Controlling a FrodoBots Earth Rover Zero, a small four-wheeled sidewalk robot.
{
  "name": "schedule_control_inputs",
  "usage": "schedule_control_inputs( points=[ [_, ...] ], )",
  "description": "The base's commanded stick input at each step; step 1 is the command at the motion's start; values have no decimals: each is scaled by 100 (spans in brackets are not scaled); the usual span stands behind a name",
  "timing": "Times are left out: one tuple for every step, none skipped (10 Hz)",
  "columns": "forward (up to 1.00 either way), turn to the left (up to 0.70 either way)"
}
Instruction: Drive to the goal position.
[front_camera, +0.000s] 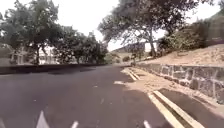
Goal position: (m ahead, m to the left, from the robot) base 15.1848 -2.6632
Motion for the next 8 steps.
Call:
schedule_control_inputs(
  points=[
    [85,0],
    [85,0],
    [85,0],
    [85,0],
    [85,0],
    [85,0],
    [85,0],
    [85,0]
  ],
)
